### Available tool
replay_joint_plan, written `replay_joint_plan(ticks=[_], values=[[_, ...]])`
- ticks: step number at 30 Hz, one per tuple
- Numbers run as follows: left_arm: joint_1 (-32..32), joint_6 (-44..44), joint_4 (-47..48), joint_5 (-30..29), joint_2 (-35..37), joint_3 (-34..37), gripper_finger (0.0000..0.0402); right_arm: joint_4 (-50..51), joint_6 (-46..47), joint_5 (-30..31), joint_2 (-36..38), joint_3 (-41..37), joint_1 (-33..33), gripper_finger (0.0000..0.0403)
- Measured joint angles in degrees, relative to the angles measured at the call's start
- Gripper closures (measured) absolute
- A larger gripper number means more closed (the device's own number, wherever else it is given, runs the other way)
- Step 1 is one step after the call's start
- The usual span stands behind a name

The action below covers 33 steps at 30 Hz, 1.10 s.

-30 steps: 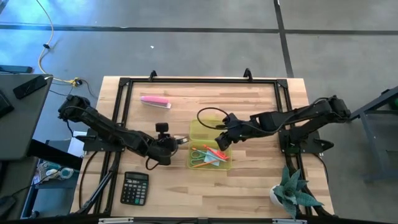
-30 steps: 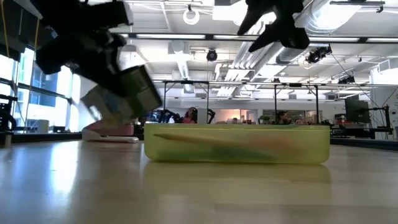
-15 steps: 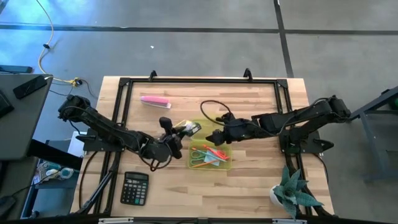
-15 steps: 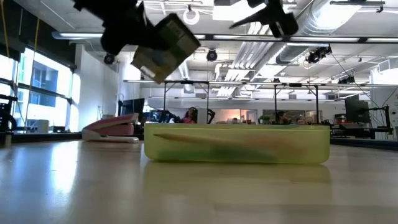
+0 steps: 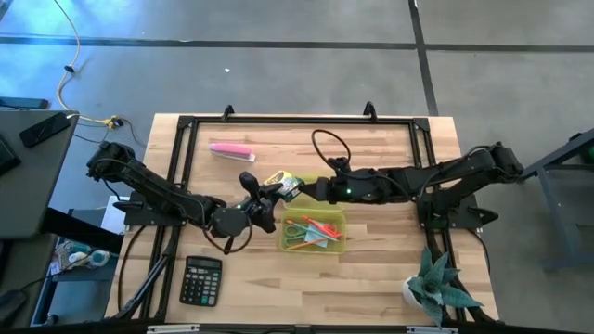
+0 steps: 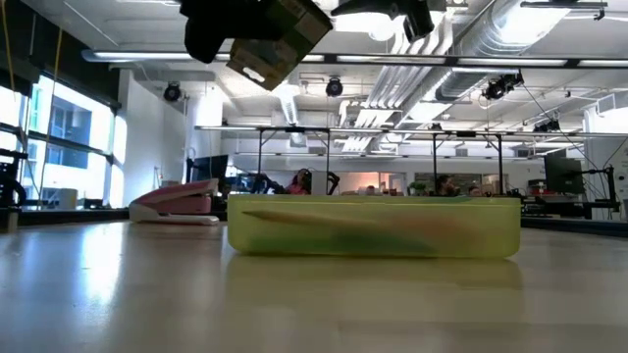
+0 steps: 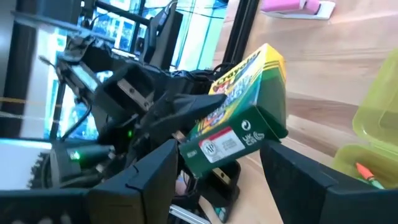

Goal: Pack school essentials
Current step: Put the crayon box into the supply box

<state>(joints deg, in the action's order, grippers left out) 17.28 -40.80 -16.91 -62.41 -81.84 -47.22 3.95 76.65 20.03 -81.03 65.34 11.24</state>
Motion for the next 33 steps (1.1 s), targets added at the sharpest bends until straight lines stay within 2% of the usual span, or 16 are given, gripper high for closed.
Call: replay_joint_plan(ticks=[10,27,33], values=[[0.0,-0.1,-0.6,0.0,0.0,0.0,0.0321,-4.6,-9.4,-1.4,0.0,0.0,0.8,0.0183],[0.0,4.9,-8.7,2.8,0.0,0.1,0.0321,-5.9,-16.7,-0.5,-1.0,0.1,0.4,0.0183],[-0.2,4.6,-8.6,2.3,-0.1,0.1,0.0321,-7.2,-18.1,-0.8,-1.2,0.1,0.5,0.0183]])
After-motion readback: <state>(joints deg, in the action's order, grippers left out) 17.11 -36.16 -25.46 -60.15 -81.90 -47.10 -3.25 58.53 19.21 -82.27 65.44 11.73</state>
